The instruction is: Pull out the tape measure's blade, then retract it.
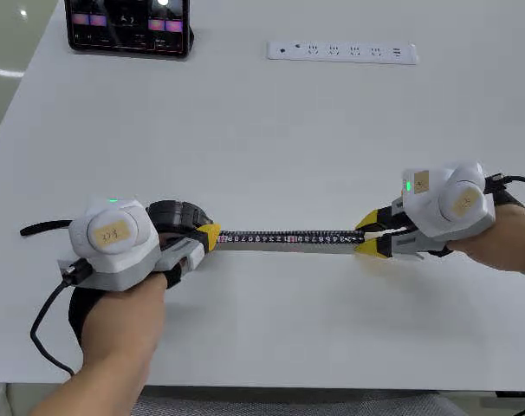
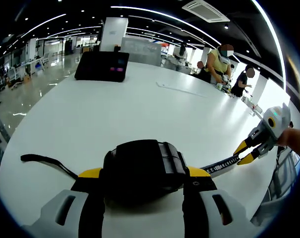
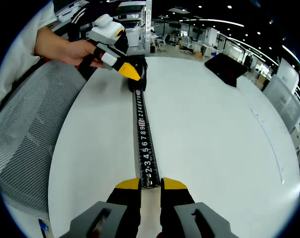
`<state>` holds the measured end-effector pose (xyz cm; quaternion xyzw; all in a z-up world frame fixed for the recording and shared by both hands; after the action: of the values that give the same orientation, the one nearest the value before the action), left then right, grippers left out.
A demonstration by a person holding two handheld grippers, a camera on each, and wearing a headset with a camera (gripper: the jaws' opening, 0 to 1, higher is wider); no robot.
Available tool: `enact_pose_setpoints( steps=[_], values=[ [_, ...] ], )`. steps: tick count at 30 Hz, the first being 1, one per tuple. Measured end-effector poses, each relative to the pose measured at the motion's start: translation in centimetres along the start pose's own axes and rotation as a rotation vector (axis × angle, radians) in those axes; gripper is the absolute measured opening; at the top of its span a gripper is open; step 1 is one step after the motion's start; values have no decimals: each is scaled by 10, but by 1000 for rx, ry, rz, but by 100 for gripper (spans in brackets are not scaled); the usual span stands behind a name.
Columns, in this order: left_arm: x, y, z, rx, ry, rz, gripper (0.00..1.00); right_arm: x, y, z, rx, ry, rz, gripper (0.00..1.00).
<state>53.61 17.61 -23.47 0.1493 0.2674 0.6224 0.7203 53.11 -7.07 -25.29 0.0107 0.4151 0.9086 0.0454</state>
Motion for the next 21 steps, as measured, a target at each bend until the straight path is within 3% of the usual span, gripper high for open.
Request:
enact_pose_setpoints(
  steps=[21],
  values=[
    [0, 0, 0, 1, 12, -8, 60, -1, -14, 15, -23, -2, 18, 11]
  ],
)
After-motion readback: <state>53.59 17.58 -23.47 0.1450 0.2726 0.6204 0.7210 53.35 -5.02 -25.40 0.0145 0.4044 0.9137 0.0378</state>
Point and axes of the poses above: the centre of the closed fingertips' face, and the gripper's own axes: y roughly backward along the fingers, x roughly to its left, z roughly out of its top, the point moved 1 cm from there along y, roughly backward along the fingers, and after that the axes turned 5 degrees about -x, right-handed, at the moved point
